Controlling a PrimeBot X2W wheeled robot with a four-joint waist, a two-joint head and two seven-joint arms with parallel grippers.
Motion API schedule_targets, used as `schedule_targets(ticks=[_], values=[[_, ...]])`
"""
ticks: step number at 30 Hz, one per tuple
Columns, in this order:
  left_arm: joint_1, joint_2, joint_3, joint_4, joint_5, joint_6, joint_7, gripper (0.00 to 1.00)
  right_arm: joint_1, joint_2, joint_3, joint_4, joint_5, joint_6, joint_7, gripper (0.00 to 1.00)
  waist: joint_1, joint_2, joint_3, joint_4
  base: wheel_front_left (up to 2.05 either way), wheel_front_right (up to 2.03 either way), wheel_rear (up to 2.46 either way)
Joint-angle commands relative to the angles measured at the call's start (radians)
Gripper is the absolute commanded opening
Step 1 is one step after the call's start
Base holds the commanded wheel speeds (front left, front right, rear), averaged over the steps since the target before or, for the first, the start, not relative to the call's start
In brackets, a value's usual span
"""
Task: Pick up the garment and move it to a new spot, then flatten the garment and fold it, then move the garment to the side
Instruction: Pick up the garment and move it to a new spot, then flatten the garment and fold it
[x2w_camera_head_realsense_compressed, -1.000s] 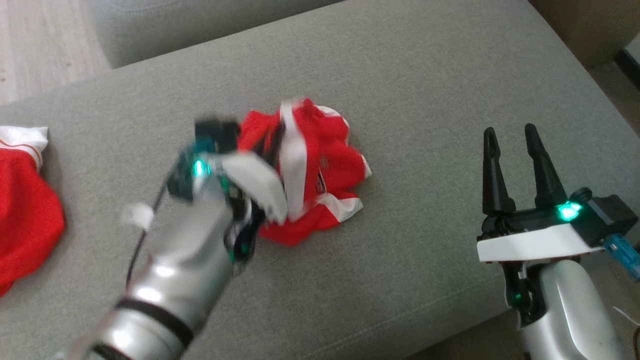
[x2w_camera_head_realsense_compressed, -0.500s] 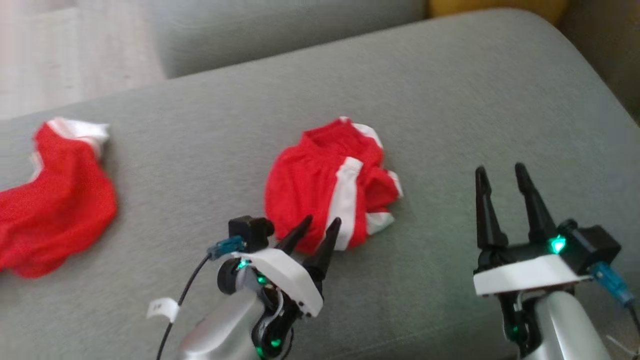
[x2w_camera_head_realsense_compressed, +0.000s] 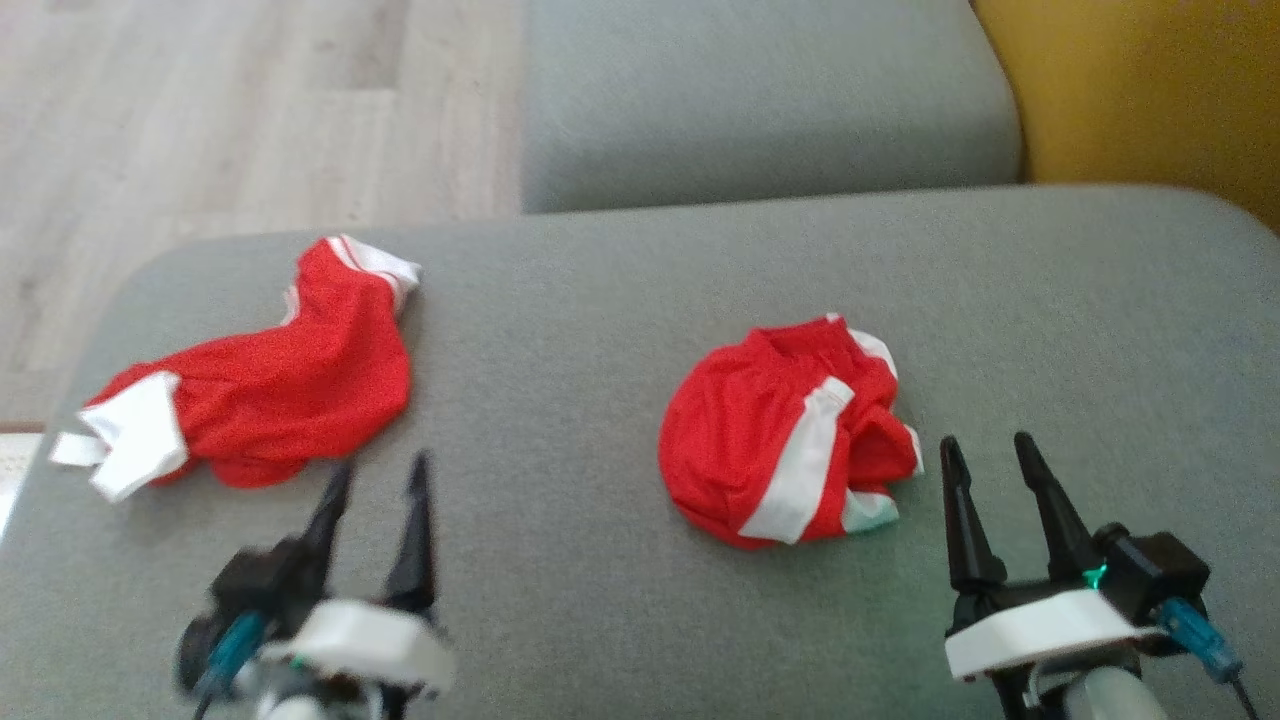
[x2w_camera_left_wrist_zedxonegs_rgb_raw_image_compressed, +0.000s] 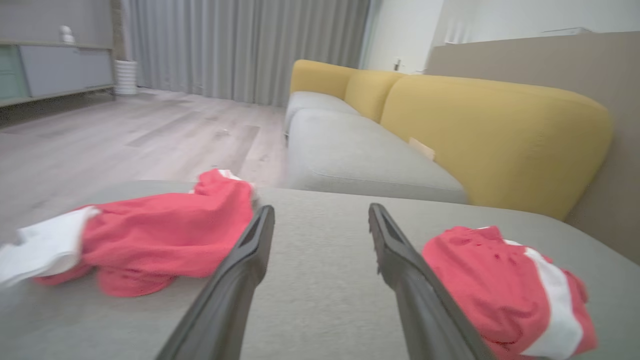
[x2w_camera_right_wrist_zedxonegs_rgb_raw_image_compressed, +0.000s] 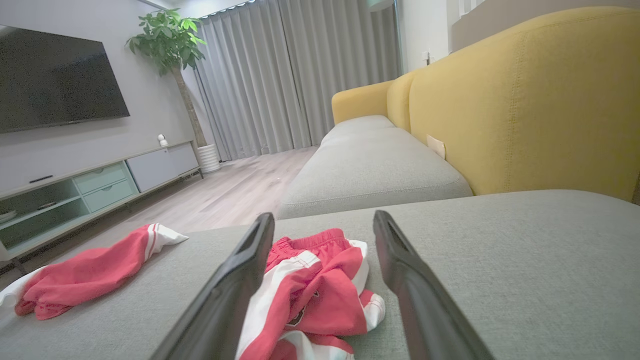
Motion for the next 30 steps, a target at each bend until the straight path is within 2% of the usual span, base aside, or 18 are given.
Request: schedule_targets(ticks=[1,5,12,30], values=[[-0.018,0.008,0.059,-0.043,0.02,-0.001,-0.012,1.0,-0.022,-0.002,0.023,-0.025,-0.002,-0.001,-0.006,1.0,0.0001,-0.0001,-0.036,0.036,0.0,0.0,0.0],[0.088,0.0,0.147,-0.086,0.087,-0.04,-0.012,1.0,0.003,-0.002,0.017,-0.018,-0.008,-0.001,-0.006,1.0,0.0001,-0.0001,-0.056,0.055,0.0,0.0,0.0],[0.176,-0.024,0.195,-0.165,0.208,-0.097,-0.012,1.0,0.045,-0.002,0.02,0.0,-0.033,-0.001,-0.006,1.0,0.0001,-0.0001,-0.065,0.064,0.0,0.0,0.0],[0.167,-0.051,0.171,-0.163,0.254,-0.096,-0.012,1.0,0.043,-0.002,0.038,0.052,-0.029,-0.001,-0.006,1.0,0.0001,-0.0001,-0.058,0.025,0.0,0.0,0.0]])
